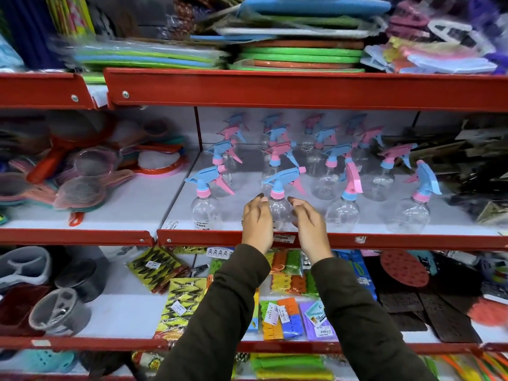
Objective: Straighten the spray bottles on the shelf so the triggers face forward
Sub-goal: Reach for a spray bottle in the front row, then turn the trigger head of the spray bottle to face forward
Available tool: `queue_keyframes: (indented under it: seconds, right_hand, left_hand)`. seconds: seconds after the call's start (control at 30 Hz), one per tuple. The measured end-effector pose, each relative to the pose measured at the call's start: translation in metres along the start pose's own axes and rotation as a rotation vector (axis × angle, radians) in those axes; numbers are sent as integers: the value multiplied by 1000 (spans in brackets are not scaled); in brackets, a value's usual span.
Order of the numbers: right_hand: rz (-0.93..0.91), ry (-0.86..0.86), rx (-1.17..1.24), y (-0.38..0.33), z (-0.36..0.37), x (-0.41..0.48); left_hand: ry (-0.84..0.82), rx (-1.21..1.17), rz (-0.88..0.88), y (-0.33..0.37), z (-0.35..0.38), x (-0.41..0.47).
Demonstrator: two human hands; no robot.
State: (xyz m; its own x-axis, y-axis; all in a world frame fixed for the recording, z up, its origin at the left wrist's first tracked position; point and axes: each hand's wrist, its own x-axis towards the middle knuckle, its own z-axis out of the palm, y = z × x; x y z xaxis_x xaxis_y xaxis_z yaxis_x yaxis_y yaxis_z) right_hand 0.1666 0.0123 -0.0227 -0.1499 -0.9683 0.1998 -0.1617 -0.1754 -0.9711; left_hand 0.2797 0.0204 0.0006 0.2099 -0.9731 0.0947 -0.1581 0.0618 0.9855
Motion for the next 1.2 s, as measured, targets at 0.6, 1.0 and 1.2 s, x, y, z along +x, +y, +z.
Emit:
queue_keyframes:
  seconds: [0.6, 1.0, 1.2]
  right_hand:
    - [-108, 70, 45, 3, -26, -23]
    - [-107, 235, 59, 8, -125, -7]
    - [11, -36, -64, 14, -140, 29]
  left_hand:
    - [243, 51, 294, -6, 18, -27]
    - [-46, 110, 334, 10, 118, -61]
    - [-141, 142, 48, 19, 140, -48]
